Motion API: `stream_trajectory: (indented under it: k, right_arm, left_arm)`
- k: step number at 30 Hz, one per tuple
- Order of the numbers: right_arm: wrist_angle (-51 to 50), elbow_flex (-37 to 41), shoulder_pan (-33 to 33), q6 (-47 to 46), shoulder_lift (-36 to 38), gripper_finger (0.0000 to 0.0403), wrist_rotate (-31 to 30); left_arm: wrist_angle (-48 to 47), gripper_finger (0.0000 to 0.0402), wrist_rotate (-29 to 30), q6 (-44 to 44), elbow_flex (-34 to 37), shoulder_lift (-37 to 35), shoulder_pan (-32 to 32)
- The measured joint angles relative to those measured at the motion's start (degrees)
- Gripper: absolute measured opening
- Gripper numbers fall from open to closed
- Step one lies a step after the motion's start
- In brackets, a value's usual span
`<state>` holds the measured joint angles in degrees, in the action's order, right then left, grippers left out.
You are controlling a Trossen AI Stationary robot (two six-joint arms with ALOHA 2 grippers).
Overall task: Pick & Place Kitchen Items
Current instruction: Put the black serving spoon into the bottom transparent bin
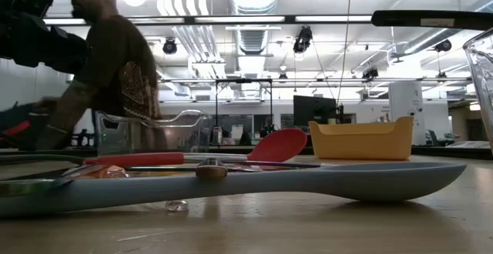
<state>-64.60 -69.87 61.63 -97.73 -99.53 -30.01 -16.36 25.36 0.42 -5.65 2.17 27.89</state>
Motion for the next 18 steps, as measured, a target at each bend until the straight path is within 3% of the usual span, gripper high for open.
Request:
stream_trajectory:
  k: [9, 18]
  right_arm:
    - [0.1, 0.0, 0.0, -0.7, 0.3, 0.0144, 5.9]
    - [-1.5, -0.1, 0.0, -0.9, 4.4, 0.0184, 6.1]
  left_arm:
    - [0.0, 0.0023, 0.0, 0.0, 0.0, 0.0, 0.0]
    - [0.0, 0.0023, 0.0, 0.0, 0.0, 0.0, 0.0]
